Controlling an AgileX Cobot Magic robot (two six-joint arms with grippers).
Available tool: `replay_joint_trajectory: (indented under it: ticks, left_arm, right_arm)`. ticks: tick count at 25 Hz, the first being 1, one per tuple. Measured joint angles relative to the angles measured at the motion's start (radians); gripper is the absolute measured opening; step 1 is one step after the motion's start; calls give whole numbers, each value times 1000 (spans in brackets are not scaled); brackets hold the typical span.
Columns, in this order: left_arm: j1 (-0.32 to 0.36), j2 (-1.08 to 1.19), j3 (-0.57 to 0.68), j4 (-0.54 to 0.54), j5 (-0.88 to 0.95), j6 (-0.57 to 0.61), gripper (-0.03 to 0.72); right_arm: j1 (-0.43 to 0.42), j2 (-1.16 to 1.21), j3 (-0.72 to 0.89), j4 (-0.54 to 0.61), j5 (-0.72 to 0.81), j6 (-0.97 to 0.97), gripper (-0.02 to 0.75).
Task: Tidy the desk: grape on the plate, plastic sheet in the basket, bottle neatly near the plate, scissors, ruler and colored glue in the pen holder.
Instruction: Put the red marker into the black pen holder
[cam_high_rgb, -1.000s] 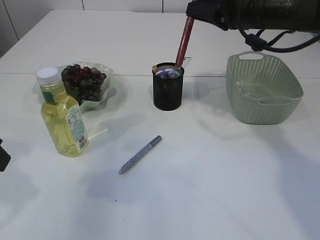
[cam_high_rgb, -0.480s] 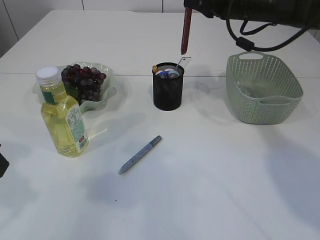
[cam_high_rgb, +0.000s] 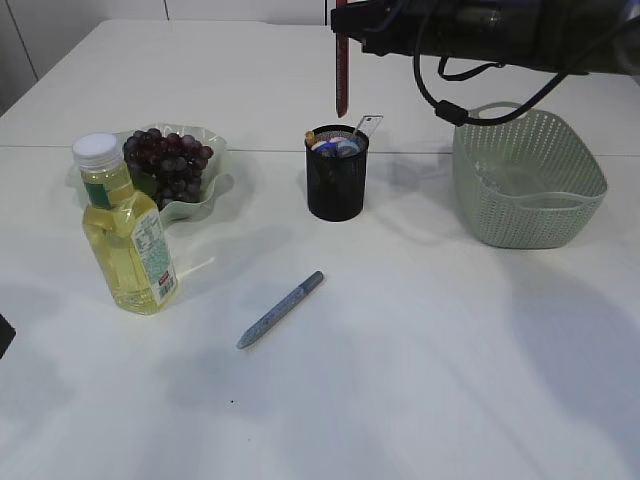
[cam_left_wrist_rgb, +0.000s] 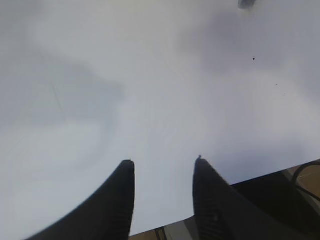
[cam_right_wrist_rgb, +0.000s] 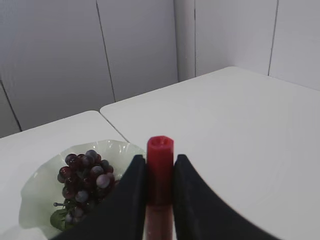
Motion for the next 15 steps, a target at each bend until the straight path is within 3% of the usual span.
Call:
replay_joint_trajectory:
  ticks: [15]
  left_arm:
    - [0, 0, 0, 0, 4, 0, 252]
  right_arm:
    - [18, 86, -55, -2, -5, -61, 141]
